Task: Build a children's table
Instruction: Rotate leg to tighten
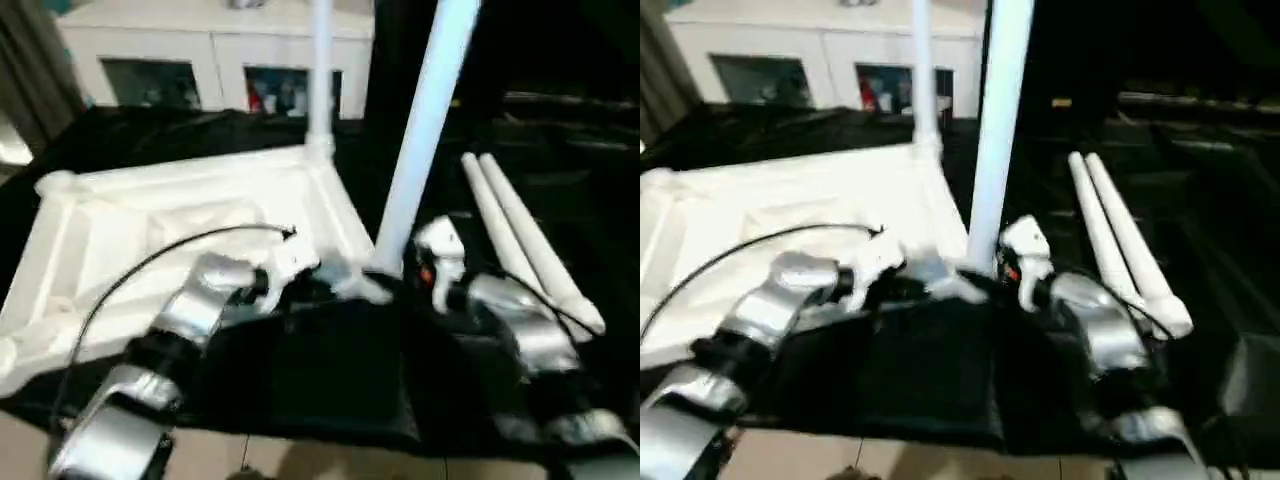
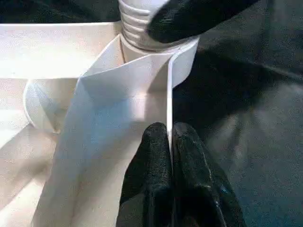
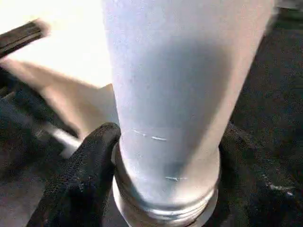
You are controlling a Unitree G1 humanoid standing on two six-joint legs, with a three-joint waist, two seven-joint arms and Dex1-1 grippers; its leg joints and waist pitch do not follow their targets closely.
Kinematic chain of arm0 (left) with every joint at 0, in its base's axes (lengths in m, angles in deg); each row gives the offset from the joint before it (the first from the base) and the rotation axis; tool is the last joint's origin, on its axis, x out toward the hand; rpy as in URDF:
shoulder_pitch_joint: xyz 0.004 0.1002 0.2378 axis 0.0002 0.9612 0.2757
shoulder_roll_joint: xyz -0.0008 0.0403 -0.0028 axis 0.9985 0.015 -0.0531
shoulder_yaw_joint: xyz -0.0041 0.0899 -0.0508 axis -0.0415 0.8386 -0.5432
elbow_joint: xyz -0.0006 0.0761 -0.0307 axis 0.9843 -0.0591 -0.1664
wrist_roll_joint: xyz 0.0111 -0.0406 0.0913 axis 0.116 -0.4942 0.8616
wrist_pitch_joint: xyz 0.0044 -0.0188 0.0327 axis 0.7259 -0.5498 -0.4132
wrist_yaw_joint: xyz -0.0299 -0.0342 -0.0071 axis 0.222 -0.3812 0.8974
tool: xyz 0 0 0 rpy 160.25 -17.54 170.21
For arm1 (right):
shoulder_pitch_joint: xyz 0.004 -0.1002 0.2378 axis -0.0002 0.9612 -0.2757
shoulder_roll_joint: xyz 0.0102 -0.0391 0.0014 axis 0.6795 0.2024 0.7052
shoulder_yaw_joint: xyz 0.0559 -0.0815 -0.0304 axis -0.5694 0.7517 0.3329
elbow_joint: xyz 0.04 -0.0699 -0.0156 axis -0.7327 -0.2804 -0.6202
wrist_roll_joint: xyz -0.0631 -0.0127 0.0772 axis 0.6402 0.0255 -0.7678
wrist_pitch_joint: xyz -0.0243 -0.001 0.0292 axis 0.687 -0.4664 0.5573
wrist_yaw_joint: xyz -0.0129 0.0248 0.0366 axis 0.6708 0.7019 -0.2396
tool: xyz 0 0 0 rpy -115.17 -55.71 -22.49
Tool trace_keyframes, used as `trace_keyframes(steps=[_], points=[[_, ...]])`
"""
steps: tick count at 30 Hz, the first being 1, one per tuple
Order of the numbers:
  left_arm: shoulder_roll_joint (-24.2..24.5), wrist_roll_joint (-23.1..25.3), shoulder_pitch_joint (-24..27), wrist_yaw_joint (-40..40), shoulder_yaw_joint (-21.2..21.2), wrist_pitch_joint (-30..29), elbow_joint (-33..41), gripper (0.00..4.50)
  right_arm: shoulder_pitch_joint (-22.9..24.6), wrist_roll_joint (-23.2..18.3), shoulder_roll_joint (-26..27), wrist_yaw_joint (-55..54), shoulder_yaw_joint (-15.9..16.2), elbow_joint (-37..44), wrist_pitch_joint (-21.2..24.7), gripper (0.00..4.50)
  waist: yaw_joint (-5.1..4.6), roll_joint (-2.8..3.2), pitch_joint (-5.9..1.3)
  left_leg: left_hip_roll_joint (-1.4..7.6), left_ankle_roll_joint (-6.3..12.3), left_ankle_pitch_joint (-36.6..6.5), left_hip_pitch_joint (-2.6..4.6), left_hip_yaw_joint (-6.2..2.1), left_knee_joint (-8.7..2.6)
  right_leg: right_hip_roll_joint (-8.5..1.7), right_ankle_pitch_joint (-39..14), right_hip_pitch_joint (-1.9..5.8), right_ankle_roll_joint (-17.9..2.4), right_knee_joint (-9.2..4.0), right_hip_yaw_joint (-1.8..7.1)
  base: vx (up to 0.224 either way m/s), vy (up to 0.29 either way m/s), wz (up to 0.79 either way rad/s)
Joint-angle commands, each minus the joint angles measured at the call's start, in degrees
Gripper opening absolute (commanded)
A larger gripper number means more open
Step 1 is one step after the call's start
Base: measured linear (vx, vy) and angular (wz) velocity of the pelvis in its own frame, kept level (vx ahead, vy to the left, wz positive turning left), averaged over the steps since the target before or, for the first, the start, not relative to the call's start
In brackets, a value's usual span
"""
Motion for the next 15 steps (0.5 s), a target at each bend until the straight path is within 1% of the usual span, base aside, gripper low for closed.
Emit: trace_keyframes(steps=[1,2,3,4,5,6,7,8,9,10,12,13,15], points=[[-2.18,-0.46,-1.73,-5.94,-2.57,-0.91,-2.40,0.00,-1.20,0.93,1.02,-12.53,-4.99,-7.53,2.42,2.74,-0.30,-0.29,-3.54,2.54,1.02,-13.57,0.80,-0.87,-4.13,-4.55,-19.29,2.56,-10.24,-4.89,3.12,0.000,0.000,0.00],[-3.95,0.06,-3.09,-10.86,-3.41,-2.33,-4.67,0.00,-2.61,1.52,2.50,-19.07,-6.15,-10.61,2.27,2.74,-0.47,-0.32,-3.78,2.44,0.18,-13.92,0.82,-1.10,-4.18,-4.53,-19.51,2.95,-9.88,-4.75,2.99,0.000,0.000,0.00],[-5.50,0.40,-4.23,-14.88,-4.04,-3.78,-6.44,0.00,-3.76,1.76,3.73,-23.64,-6.85,-12.77,2.44,2.74,-0.56,-0.36,-3.76,2.40,0.08,-13.72,0.81,-0.96,-4.10,-4.57,-19.09,2.83,-9.94,-4.79,3.10,0.000,0.000,0.00],[-5.50,0.40,-4.23,-14.88,-4.04,-3.78,-6.44,0.00,-3.76,1.76,3.73,-23.64,-6.85,-12.77,2.44,2.74,-0.48,-0.43,-3.76,2.34,-0.03,-13.67,0.93,-0.95,-4.06,-4.66,-18.82,2.85,-10.21,-4.86,3.13,0.000,0.000,0.00],[-7.63,1.18,-5.56,-19.38,-4.29,-4.03,-8.65,0.00,-5.56,2.66,5.72,-29.82,-7.47,-15.61,2.45,2.74,-0.34,-0.58,-3.86,2.24,0.57,-12.86,0.68,-0.88,-3.92,-4.74,-17.42,3.07,-10.44,-4.72,3.21,0.000,0.000,0.00],[-7.81,1.27,-5.66,-19.72,-4.27,-3.99,-8.81,0.00,-5.71,2.76,5.89,-30.14,-7.45,-15.82,2.39,2.74,-0.35,-0.50,-3.85,2.20,0.88,-12.32,0.70,-0.83,-3.92,-4.64,-16.76,2.95,-10.55,-4.75,3.21,0.000,0.000,0.00],[-9.18,2.00,-6.35,-22.27,-4.09,-3.39,-10.02,0.00,-6.80,3.55,7.24,-32.25,-7.10,-17.23,1.75,2.74,-0.29,-0.50,-3.90,2.06,1.15,-12.19,0.68,-0.76,-3.83,-4.63,-16.69,2.97,-10.47,-4.81,3.19,0.000,0.000,0.00],[-9.70,2.20,-6.58,-22.97,-3.95,-2.86,-10.47,0.00,-7.21,3.78,7.80,-32.44,-6.79,-17.74,1.15,2.74,-0.17,-0.54,-3.97,2.11,1.35,-11.71,0.59,-0.79,-3.84,-4.71,-16.18,3.14,-10.45,-4.74,3.17,0.000,0.000,0.00],[-10.29,2.41,-6.68,-23.44,-3.64,-2.34,-10.72,0.00,-7.59,3.77,8.59,-31.91,-6.41,-18.17,0.40,2.74,-0.10,-0.56,-3.98,2.13,1.77,-11.50,0.61,-0.74,-3.81,-4.68,-15.55,3.07,-10.42,-4.73,3.17,0.000,0.000,0.00],[-10.32,2.45,-6.67,-23.37,-3.58,-2.22,-10.75,0.00,-7.65,3.84,8.64,-31.92,-6.35,-18.27,0.25,2.74,-0.06,-0.55,-4.01,2.19,2.16,-11.33,0.55,-0.75,-3.82,-4.68,-14.89,3.17,-10.45,-4.62,3.15,0.000,0.000,0.00],[-10.56,2.78,-6.59,-22.86,-3.14,-1.25,-11.00,0.00,-8.11,4.27,9.00,-31.98,-6.05,-19.09,-1.09,2.74,-0.07,-0.56,-3.98,2.17,2.60,-11.54,0.47,-0.75,-3.85,-4.72,-15.29,3.14,-10.34,-4.70,3.09,0.000,0.000,0.00],[-10.52,2.81,-6.42,-22.73,-3.11,-1.28,-10.83,0.00,-8.08,3.81,9.16,-31.01,-6.26,-18.97,-1.56,3.09,-0.10,-0.56,-3.94,2.17,2.63,-11.93,0.51,-0.75,-3.88,-4.67,-15.83,3.12,-10.19,-4.78,3.06,0.000,0.000,0.00],[-10.03,3.10,-5.92,-21.86,-2.42,-0.29,-10.54,0.00,-8.41,2.48,9.38,-30.01,-7.35,-19.11,-3.17,3.44,-0.09,-0.59,-3.94,2.20,2.68,-12.54,0.50,-0.78,-3.92,-4.75,-17.25,3.13,-9.68,-4.93,3.06,0.000,0.000,0.00]])
